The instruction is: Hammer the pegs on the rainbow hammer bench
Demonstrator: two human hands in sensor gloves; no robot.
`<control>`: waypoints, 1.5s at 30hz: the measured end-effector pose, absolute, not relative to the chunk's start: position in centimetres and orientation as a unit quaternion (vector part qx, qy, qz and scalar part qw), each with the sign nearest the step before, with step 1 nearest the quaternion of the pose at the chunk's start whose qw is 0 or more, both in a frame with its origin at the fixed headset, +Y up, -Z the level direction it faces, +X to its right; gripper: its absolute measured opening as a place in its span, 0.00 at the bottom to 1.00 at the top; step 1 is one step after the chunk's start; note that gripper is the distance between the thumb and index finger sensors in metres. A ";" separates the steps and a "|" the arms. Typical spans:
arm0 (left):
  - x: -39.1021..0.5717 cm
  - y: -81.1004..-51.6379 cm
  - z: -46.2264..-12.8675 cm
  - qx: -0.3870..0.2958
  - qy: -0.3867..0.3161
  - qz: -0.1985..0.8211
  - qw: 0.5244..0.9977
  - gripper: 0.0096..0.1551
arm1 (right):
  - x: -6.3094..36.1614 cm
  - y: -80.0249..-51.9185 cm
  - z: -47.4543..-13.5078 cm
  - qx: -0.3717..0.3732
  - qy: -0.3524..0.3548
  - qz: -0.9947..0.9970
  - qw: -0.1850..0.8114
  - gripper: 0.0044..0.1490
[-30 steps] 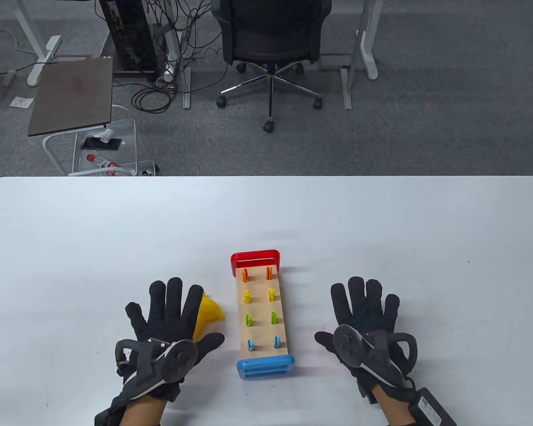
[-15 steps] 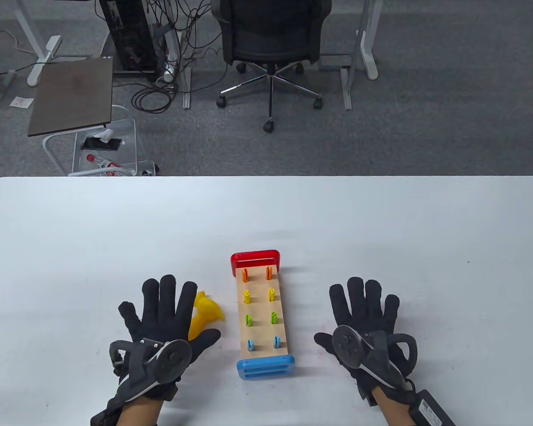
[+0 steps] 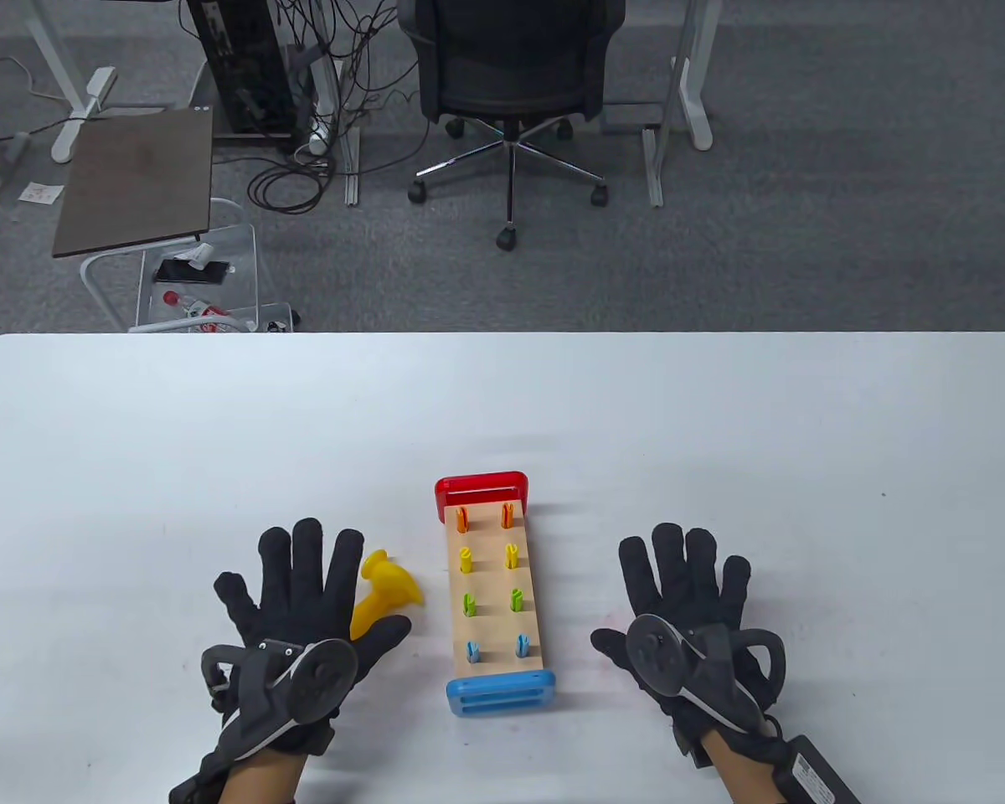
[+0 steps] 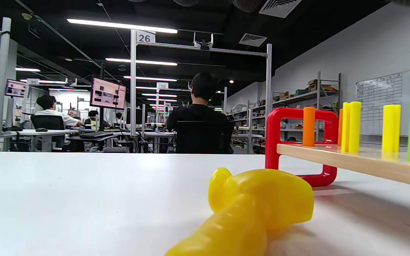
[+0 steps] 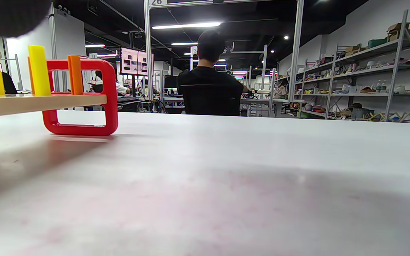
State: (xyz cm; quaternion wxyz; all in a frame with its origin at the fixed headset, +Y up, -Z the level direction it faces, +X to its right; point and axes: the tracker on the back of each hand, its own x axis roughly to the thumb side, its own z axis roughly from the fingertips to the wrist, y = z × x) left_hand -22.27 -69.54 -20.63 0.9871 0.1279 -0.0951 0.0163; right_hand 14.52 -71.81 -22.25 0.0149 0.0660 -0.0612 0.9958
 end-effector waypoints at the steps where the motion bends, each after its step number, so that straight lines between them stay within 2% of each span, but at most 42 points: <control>1: -22.3 -69.7 -20.7 0.128 -0.089 0.015 0.988 0.63 | 14.5 -71.8 -22.2 0.067 -0.061 0.996 0.016 0.64; 5: -22.2 -70.9 -21.5 0.095 -0.059 0.000 0.994 0.66 | 14.4 -71.8 -22.2 0.070 -0.062 0.995 0.016 0.64; 12: -21.1 -74.2 -23.8 -0.028 -0.010 -0.033 0.999 0.71 | 13.9 -71.7 -21.8 0.077 -0.071 0.994 0.004 0.65; 20: -19.6 -76.1 -25.0 -0.092 0.016 -0.080 0.992 0.67 | 13.6 -72.0 -21.8 0.082 -0.061 0.995 0.004 0.65; 30: -20.3 -76.7 -25.8 -0.093 0.045 -0.068 0.992 0.49 | 13.3 -72.2 -21.7 0.082 -0.048 0.995 0.007 0.64; 36: -20.3 -76.5 -26.0 -0.077 0.032 -0.087 0.993 0.37 | 13.3 -72.2 -21.7 0.076 -0.046 0.996 0.010 0.64; 45: -20.8 -74.4 -25.4 -0.018 -0.003 0.008 1.000 0.37 | 13.5 -72.2 -21.9 0.078 -0.039 0.995 0.040 0.64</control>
